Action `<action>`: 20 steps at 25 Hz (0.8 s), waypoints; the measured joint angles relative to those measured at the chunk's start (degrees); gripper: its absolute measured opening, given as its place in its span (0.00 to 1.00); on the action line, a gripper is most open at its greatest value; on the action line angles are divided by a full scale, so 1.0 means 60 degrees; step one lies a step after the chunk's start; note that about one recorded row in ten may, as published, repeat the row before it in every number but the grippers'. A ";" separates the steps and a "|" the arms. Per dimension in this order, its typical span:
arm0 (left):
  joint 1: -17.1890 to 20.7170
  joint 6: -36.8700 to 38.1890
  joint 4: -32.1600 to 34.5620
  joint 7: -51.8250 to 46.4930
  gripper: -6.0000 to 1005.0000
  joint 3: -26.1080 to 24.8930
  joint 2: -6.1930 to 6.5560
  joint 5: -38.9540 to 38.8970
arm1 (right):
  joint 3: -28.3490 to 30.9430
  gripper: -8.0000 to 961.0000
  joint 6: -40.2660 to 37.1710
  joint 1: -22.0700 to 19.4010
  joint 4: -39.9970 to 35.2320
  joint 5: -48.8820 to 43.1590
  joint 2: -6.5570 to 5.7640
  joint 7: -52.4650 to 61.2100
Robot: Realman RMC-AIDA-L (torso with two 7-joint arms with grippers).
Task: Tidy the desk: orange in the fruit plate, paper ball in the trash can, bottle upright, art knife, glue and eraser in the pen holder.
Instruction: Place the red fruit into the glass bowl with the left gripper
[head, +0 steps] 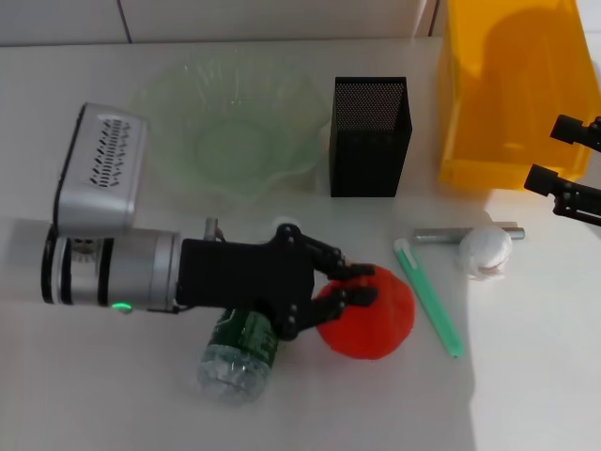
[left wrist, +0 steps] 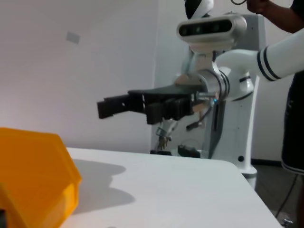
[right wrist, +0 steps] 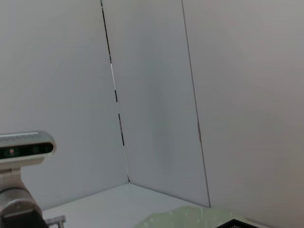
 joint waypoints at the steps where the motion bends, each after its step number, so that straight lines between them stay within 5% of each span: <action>1: 0.0149 0.0052 0.0323 -0.0088 0.19 -0.0001 0.0015 -0.0125 | 0.0014 0.85 0.0007 -0.0004 -0.0005 0.0000 0.0002 -0.0019; 4: 0.1142 -0.0114 0.2097 -0.0217 0.17 -0.0079 0.0069 -0.1266 | 0.0029 0.85 0.0019 -0.0018 -0.0004 0.0000 0.0021 -0.0064; 9: 0.1689 -0.1676 0.2942 -0.0172 0.17 -0.0787 0.0078 -0.2720 | -0.0006 0.85 0.0022 -0.0030 0.0050 0.0018 0.0033 -0.0090; 20: 0.0692 -0.5360 0.1705 -0.0172 0.23 -0.1145 0.0074 -0.3585 | -0.0025 0.85 -0.0063 -0.0009 0.0138 0.0017 0.0050 -0.0095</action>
